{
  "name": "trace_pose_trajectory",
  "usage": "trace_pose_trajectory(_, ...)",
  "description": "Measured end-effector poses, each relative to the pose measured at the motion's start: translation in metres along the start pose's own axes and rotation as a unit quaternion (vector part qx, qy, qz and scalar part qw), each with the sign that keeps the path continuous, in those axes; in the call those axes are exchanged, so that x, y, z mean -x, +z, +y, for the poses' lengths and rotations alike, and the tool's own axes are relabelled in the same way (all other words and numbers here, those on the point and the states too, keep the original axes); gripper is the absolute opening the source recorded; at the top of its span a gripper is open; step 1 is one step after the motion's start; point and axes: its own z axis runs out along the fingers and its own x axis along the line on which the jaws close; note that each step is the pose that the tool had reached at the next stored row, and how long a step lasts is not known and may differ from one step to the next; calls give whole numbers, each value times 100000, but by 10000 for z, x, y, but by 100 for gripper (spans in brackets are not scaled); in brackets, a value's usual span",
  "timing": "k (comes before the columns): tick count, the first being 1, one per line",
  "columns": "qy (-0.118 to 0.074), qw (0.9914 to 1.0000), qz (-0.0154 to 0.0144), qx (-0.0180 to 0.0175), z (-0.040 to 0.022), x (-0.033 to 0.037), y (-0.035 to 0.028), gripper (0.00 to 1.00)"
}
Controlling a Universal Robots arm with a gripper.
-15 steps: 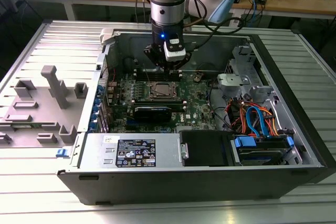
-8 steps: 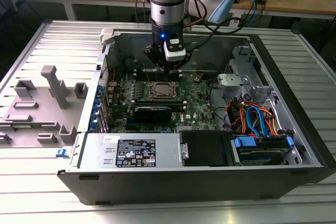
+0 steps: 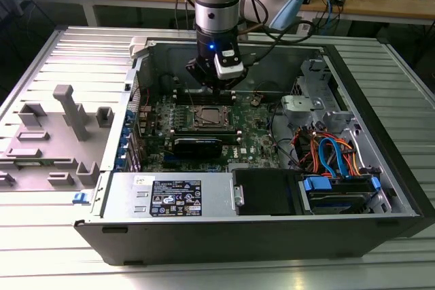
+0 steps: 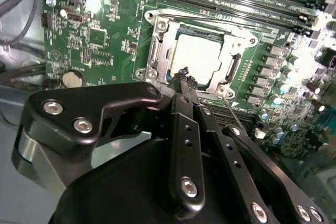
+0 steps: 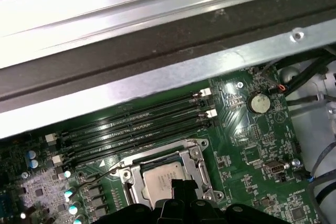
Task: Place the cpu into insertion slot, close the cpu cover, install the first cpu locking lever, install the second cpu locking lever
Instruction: 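Install the first cpu locking lever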
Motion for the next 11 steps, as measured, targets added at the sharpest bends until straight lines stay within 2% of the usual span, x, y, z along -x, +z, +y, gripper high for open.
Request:
trace_pose_trajectory(1, -781, 99997, -8, 60, 0, 0, 0, 11)
trace_pose_trajectory(2, -2344, 99972, -31, 176, 0, 0, 0, 11)
trace_pose_trajectory(3, -4381, 99903, -54, 327, 0, 0, 0, 11)
trace_pose_trajectory(5, -5914, 99824, -72, 441, 0, 0, 0, 11)
trace_pose_trajectory(6, -7299, 99732, -88, 541, 0, 0, 0, 11)
trace_pose_trajectory(8, -8180, 99663, -97, 606, -1, 2, -20, 11)
trace_pose_trajectory(11, -8412, 99643, -106, 638, 0, 3, -41, 11)
